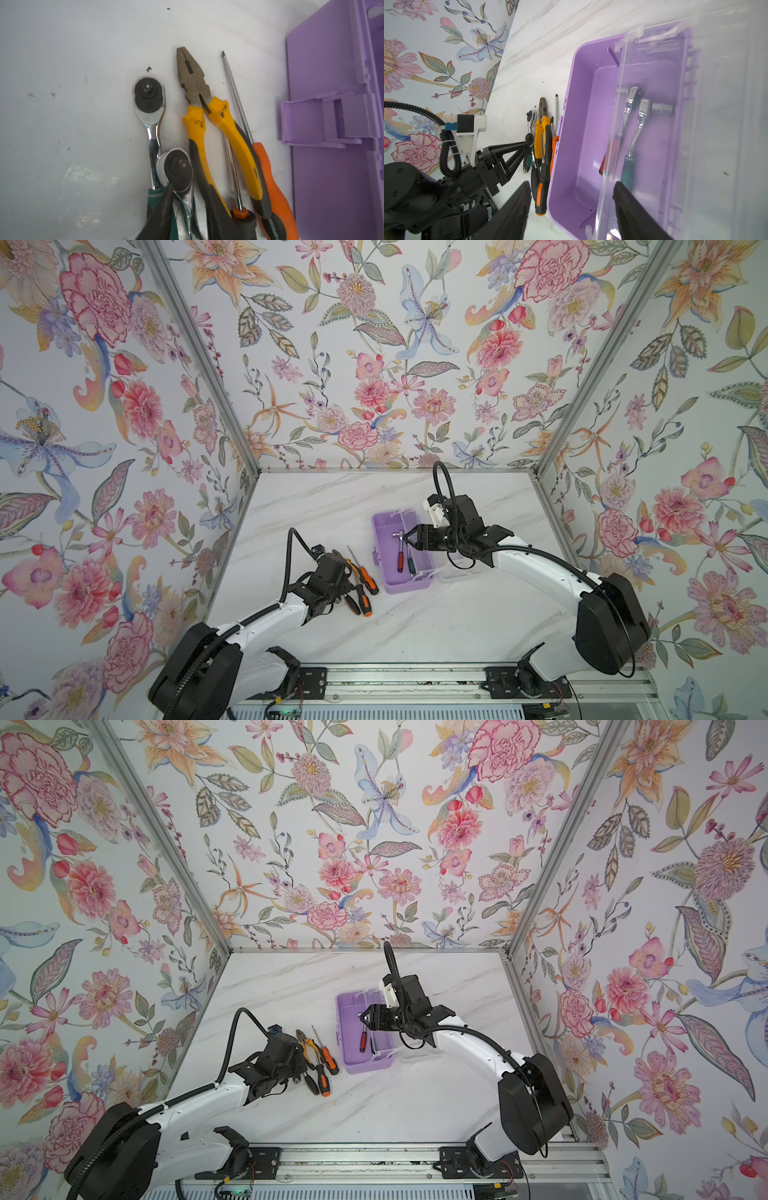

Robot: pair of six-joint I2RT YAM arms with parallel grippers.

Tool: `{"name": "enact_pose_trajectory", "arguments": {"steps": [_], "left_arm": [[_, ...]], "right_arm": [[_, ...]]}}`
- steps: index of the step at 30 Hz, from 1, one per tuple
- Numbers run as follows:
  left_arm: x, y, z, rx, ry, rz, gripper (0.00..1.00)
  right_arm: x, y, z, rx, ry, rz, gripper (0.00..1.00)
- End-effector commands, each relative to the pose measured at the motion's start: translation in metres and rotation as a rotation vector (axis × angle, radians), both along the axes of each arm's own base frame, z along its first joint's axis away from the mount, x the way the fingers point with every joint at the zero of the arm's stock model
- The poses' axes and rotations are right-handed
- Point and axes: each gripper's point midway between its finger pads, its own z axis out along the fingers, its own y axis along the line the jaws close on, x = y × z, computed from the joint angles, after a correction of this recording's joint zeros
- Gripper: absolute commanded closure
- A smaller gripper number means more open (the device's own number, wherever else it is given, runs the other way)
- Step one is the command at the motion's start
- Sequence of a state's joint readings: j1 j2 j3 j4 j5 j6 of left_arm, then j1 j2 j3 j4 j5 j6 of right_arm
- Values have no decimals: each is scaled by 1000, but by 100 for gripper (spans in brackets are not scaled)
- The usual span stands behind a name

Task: Pack the tool kit
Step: 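Lower the left gripper and close it on the black-and-red-handled ratchet's head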

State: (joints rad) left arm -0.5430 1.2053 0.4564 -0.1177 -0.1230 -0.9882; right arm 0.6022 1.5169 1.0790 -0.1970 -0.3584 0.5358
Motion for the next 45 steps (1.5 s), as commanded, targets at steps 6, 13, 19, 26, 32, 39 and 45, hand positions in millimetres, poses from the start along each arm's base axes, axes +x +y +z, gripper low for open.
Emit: {"name": "enact_pose_trajectory", "arguments": {"steps": [6, 13, 19, 26, 32, 39, 45], "left_arm": [[-2, -5, -9, -34, 31, 1, 71], [-6, -2, -16, 16, 77, -4, 73], [-11, 4, -22, 80, 106, -2, 73], [-12, -1, -28, 77, 113, -2, 75], [-10, -4, -32, 81, 120, -4, 78], [-6, -4, -32, 91, 114, -4, 96], [-3, -1, -10, 89, 68, 2, 100]], "right_arm": [[8, -3, -8, 15, 27, -3, 36], [8, -2, -15, 23, 43, 0, 36], [9, -4, -19, 36, 50, -2, 36], [8, -7, -23, 41, 56, -4, 37], [9, -11, -27, 43, 58, -10, 37], [11, -16, -30, 38, 61, -22, 37], [11, -17, -32, 33, 62, -28, 36]]}}
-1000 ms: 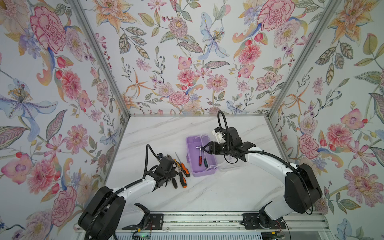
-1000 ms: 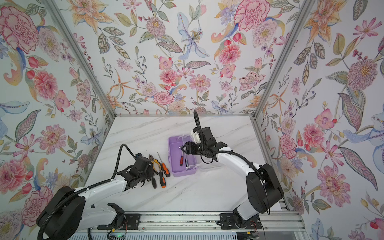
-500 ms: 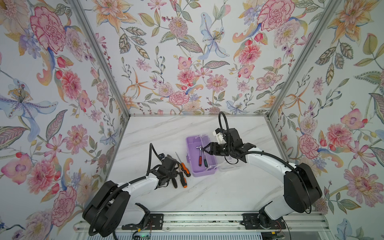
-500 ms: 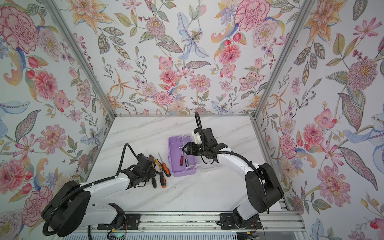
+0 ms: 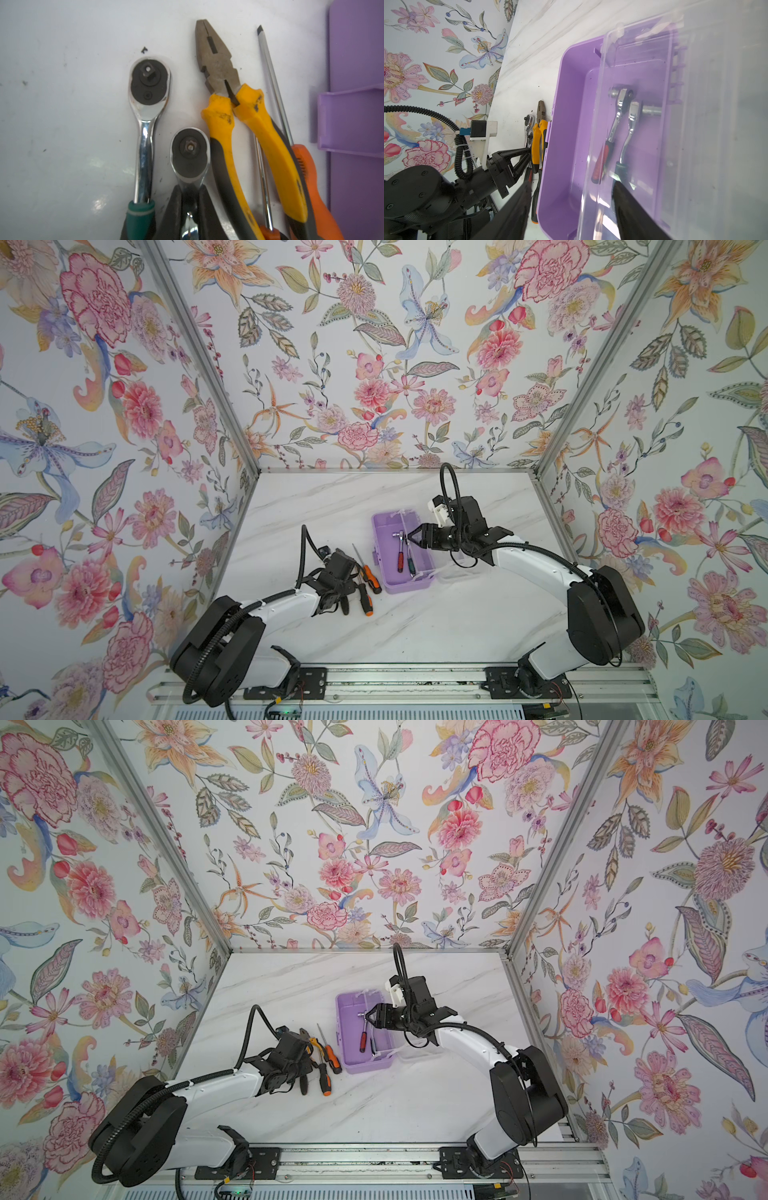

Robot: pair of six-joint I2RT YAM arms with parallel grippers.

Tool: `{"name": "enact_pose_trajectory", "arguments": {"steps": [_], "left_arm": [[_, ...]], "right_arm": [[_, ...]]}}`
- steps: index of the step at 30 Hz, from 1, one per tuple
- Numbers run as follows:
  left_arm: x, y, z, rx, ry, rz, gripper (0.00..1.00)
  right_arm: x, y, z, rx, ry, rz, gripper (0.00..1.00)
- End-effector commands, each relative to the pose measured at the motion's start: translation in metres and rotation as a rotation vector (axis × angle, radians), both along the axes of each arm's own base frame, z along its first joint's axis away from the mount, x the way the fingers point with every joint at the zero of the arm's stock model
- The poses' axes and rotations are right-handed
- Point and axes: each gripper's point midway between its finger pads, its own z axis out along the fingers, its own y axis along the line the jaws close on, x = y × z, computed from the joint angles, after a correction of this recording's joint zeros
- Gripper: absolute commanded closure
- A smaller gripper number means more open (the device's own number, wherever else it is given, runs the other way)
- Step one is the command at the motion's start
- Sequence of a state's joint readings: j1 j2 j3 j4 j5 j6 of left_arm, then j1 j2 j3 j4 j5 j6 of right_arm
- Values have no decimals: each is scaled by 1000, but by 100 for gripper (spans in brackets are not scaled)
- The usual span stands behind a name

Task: Pack the tool kit
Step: 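Lower the left gripper and close it on the black-and-red-handled ratchet's head, then lift the ratchet with the left gripper and carry it over the box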

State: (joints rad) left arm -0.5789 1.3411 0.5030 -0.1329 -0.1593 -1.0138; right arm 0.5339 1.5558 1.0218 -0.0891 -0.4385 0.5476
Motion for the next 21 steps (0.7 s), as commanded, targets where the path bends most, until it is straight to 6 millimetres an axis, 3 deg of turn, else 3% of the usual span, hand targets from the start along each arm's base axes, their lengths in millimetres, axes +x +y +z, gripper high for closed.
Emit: {"name": "enact_pose_trajectory", "arguments": {"steps": [1, 6, 11, 15, 21], "left_arm": [[-1, 3, 20, 14, -24, -2, 100], [14, -12, 78, -50, -116, -39, 100], [34, -56, 128, -301, -244, -71, 100], [57, -90, 148, -387, -307, -96, 100], [91, -137, 157, -471, -352, -134, 100]], "right_arm": [[-4, -7, -15, -22, 39, -14, 36], [-4, -6, -14, -14, 43, -15, 37], [-2, -6, -9, -5, 34, -21, 37], [-1, -6, -8, 2, 40, -29, 36], [-1, -11, -10, 10, 49, -38, 36]]}}
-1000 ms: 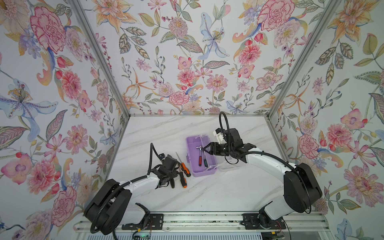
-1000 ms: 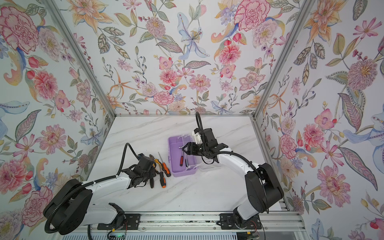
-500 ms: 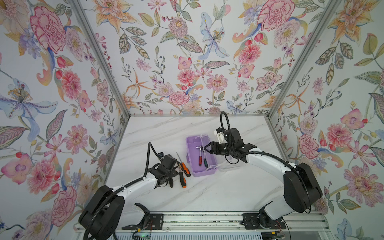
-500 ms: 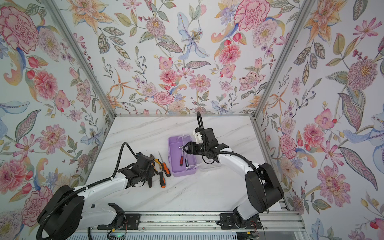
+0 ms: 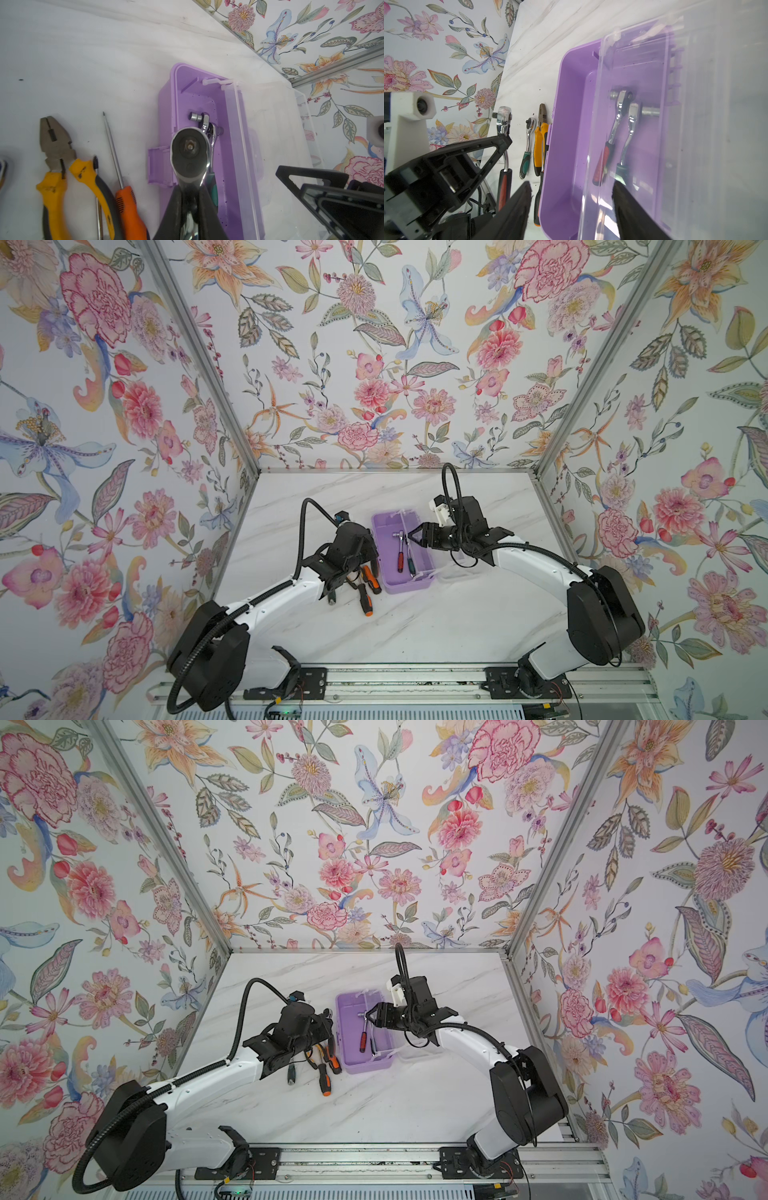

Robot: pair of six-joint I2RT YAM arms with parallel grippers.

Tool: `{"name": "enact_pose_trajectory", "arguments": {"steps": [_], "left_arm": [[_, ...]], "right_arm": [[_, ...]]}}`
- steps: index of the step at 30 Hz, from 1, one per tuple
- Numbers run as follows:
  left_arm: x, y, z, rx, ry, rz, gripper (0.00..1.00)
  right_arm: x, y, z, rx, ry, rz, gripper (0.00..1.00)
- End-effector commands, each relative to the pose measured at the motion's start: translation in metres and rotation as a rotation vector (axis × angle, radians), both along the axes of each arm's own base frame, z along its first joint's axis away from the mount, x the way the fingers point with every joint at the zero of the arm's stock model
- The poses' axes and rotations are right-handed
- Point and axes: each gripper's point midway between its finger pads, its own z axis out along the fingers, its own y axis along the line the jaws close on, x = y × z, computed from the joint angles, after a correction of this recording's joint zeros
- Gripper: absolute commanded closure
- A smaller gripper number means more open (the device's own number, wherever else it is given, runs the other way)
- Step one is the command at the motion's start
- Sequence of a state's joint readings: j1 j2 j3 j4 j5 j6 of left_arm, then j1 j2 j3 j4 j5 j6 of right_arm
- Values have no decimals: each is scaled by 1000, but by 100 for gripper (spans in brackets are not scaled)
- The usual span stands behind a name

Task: Pack the tool kit
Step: 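Lift the ratchet with the left gripper and carry it over the box, then lower the ratchet into the box and open the left gripper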

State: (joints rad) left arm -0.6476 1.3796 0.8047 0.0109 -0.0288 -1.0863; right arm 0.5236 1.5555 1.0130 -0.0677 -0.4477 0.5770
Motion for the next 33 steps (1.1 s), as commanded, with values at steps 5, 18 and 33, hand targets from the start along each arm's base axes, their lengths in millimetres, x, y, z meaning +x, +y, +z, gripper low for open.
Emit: {"name": "enact_pose_trajectory", "arguments": {"steps": [5, 18, 33], "left_arm": [[44, -60, 17, -16, -71, -82, 100], [78, -58, -29, 318, 14, -79, 100], [79, -60, -88, 410, 119, -103, 93]], "right_arm": [[-6, -15, -10, -12, 32, -30, 36], [-7, -31, -14, -12, 27, -67, 36], [-3, -35, -11, 1, 17, -88, 34]]}}
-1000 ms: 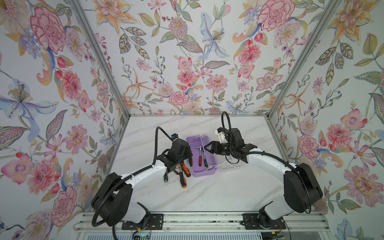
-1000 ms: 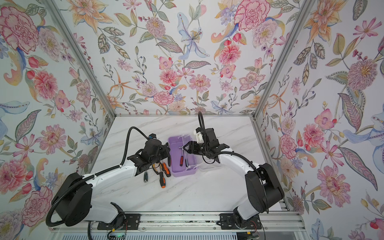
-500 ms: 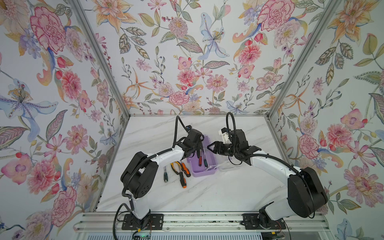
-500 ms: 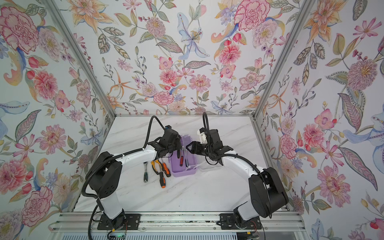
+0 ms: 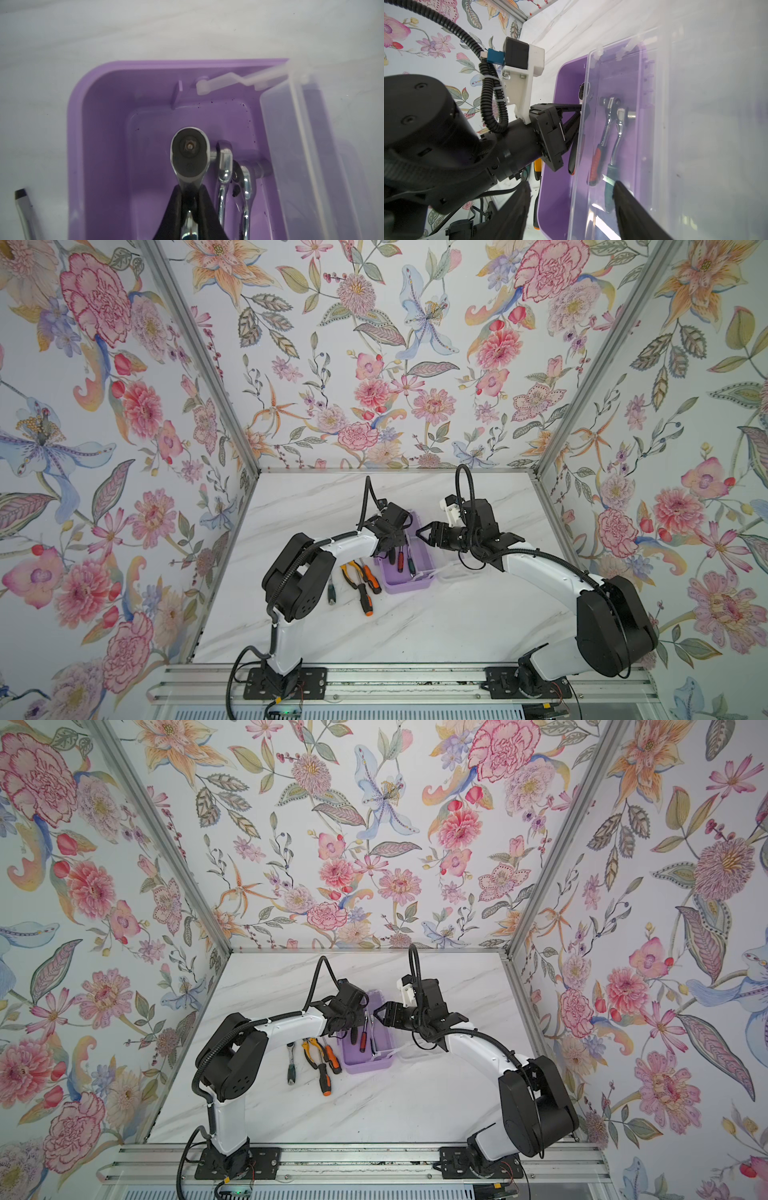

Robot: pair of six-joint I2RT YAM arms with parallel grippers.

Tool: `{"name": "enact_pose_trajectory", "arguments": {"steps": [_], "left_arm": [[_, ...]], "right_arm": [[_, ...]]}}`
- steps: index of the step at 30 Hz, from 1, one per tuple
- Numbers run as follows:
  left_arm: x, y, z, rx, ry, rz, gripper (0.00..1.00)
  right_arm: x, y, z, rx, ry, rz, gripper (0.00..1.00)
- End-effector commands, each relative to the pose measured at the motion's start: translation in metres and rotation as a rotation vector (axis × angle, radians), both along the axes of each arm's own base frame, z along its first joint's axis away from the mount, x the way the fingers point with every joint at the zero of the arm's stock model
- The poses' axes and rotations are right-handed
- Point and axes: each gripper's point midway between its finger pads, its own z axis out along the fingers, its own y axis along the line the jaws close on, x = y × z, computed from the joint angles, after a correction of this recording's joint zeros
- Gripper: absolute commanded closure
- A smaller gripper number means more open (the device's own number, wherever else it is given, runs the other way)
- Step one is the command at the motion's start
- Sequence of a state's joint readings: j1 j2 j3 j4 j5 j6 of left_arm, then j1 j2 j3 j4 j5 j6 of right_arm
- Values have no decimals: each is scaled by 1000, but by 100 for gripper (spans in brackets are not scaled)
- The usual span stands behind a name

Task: Pack the tool kit
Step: 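Lower the ratchet into the box and open the left gripper, then move the left gripper back over the green-handled ratchet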

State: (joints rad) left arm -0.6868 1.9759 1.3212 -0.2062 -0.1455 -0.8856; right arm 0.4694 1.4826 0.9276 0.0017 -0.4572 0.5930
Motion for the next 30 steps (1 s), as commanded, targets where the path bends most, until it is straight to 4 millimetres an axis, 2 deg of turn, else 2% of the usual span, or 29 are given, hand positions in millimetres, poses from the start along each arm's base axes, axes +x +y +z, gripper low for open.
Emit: {"name": "enact_pose_trajectory", "arguments": {"steps": [1, 6, 10, 14, 18, 20, 22, 23, 26, 30], "left_arm": [[4, -4, -6, 26, -3, -11, 90], [5, -3, 1, 25, -19, -13, 76], [7, -6, 20, 2, -52, -24, 67], [6, -9, 52, -50, -101, -40, 66], [-7, 7, 88, -78, -179, -36, 65], [-19, 23, 104, -73, -213, -19, 63], [-32, 43, 109, -41, -224, 6, 63], [-41, 56, 120, -35, -245, 25, 62], [-67, 92, 116, 22, -234, 75, 59], [-98, 137, 93, 57, -186, 148, 53]], "right_arm": [[-6, -12, -16, -36, 53, -34, 34], [-4, -13, -10, -36, 40, -40, 34], [-1, -11, -3, -33, 24, -41, 33], [1, -9, 2, -35, 18, -35, 33], [2, -5, 16, -40, -14, -26, 33], [1, -4, 24, -63, -36, -20, 33], [-1, -2, 31, -77, -59, -16, 33], [-3, -1, 34, -85, -66, -14, 33], [-8, 4, 37, -94, -73, -2, 34], [-10, 13, 30, -96, -53, 15, 34]]}}
